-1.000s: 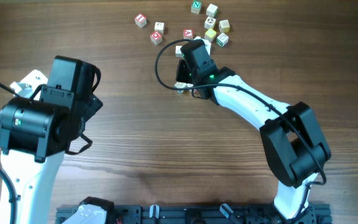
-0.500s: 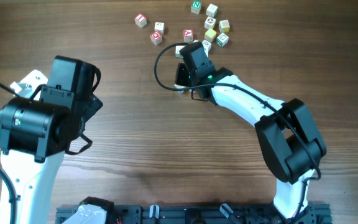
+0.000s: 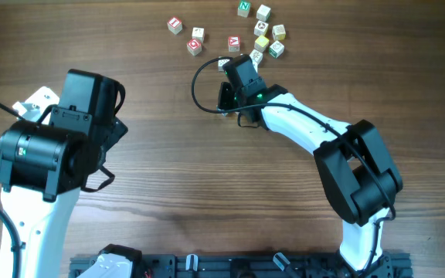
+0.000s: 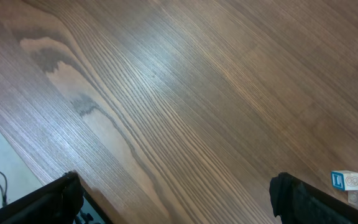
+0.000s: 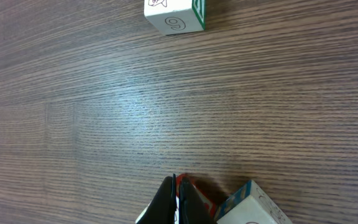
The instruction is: Form a circle
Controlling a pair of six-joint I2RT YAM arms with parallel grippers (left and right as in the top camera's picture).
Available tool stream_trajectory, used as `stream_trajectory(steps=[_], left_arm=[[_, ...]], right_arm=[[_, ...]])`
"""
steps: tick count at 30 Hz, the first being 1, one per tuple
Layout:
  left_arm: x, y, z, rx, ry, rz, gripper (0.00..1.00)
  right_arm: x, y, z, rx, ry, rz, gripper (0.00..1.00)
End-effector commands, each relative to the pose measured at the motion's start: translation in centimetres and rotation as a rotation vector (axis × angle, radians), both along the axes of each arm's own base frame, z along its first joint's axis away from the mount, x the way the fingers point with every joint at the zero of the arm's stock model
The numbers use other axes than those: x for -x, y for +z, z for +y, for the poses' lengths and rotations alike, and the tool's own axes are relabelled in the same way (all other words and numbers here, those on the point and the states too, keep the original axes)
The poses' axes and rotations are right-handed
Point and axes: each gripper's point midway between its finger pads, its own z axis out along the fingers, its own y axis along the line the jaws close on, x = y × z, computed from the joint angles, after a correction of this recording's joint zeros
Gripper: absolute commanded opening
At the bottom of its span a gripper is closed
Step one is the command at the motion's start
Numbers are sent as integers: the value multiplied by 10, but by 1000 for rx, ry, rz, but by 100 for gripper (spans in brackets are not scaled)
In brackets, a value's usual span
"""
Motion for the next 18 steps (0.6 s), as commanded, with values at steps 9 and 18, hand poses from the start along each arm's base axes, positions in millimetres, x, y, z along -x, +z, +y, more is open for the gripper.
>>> stream_trajectory(steps=[9, 18], left_arm=[[1, 2, 3, -1, 8, -9, 100], [1, 2, 3, -1, 8, -9, 100]], right_arm=[[-1, -1, 5, -6, 2, 8, 5], [0, -7, 5, -10, -16, 25, 4]])
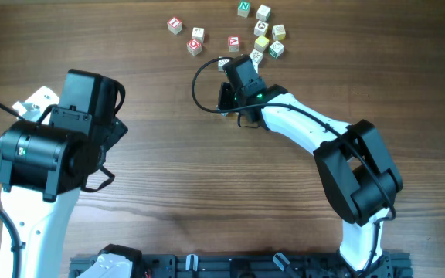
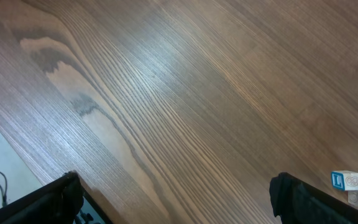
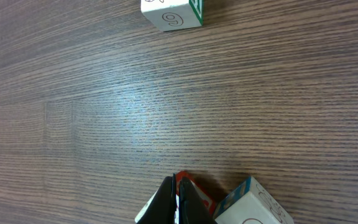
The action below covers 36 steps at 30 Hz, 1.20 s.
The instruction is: Form a circle
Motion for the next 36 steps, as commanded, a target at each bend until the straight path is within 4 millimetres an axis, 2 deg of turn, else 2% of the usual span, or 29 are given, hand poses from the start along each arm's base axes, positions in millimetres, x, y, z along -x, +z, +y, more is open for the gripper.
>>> stream_trajectory(steps=[1, 31, 36], left_arm=[[1, 2, 3, -1, 8, -9, 100], [1, 2, 3, -1, 8, -9, 100], [1, 2, 3, -1, 8, -9, 100]], right_arm=[[-1, -6, 5, -6, -8, 14, 5], [-10, -5, 1, 12, -38, -23, 5], [-8, -10, 0, 15, -40, -11, 5]])
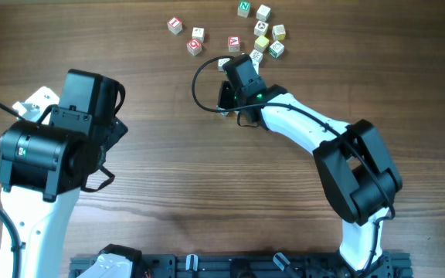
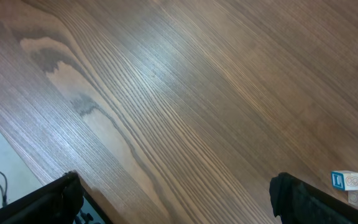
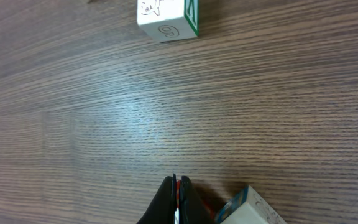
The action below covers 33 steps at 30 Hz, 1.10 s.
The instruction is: Form a circle
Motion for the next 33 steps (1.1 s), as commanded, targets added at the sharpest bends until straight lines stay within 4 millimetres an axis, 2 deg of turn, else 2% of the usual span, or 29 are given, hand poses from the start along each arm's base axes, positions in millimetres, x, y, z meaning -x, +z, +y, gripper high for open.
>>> stream_trajectory(steps=[1, 33], left_arm=[[1, 2, 2, -1, 8, -9, 100], [1, 2, 2, -1, 8, -9, 100]], right_arm=[[-3, -12, 2, 8, -25, 14, 5], [4, -13, 8, -16, 14, 45, 5]])
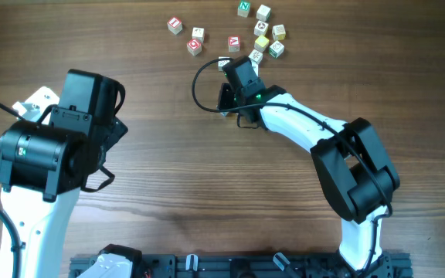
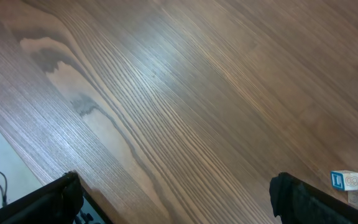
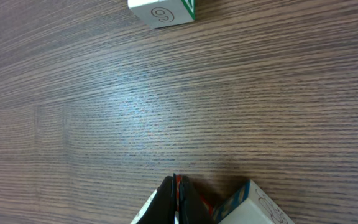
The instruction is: Form a circle
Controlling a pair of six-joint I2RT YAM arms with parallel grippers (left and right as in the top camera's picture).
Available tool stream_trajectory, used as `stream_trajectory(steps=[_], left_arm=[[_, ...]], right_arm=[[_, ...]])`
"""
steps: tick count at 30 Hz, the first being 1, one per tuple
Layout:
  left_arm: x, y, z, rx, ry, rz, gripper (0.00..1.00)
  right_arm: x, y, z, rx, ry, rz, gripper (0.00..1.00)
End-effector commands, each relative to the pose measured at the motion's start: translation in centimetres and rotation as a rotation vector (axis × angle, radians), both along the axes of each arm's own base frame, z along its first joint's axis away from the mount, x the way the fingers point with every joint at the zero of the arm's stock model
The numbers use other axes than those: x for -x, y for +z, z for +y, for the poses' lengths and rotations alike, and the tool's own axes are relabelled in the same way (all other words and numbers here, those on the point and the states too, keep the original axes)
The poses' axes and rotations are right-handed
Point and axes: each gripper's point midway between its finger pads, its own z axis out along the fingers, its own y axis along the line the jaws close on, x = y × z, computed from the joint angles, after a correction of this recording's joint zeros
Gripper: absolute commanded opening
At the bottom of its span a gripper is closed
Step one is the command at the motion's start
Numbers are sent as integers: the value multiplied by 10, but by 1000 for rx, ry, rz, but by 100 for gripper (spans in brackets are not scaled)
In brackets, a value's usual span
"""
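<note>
Several small lettered cubes [image 1: 262, 31] lie scattered at the far middle of the wooden table [image 1: 168, 170]. My right gripper [image 1: 229, 71] is low beside them, its thin fingers pressed shut [image 3: 176, 184]. A red cube [image 3: 199, 200] and a white cube with a blue edge [image 3: 253, 206] lie just behind the fingertips. A white cube with a green edge and a "9" [image 3: 162, 11] lies farther ahead. My left gripper [image 2: 179, 198] hangs open over bare wood at the left, with nothing between its fingers [image 2: 64, 193].
A black cable loops off the right wrist [image 1: 199, 81]. A white object [image 1: 33, 100] lies at the table's left edge behind the left arm. The blue-edged cube [image 2: 345, 180] shows at the lower right of the left wrist view.
In the right wrist view the green-edged cube sits slightly higher and further left, and more of the blue-edged cube shows. The right gripper stays shut. The left arm has not moved.
At every earlier moment my right gripper was shut low beside the red and blue-edged cubes, with only small shifts of its view. The cubes in the overhead view keep their places. My left gripper stayed open and still throughout.
</note>
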Motion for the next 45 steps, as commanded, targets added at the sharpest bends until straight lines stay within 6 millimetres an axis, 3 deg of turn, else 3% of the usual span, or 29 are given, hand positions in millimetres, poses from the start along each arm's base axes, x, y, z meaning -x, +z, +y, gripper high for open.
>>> stream_trajectory(steps=[1, 31, 37, 45], left_arm=[[1, 2, 3, -1, 8, -9, 100], [1, 2, 3, -1, 8, -9, 100], [1, 2, 3, -1, 8, -9, 100], [1, 2, 3, -1, 8, -9, 100]], right_arm=[[0, -6, 6, -5, 13, 13, 5], [-2, -7, -1, 16, -26, 12, 5], [-18, 3, -13, 37, -72, -29, 5], [-21, 4, -27, 57, -102, -11, 4]])
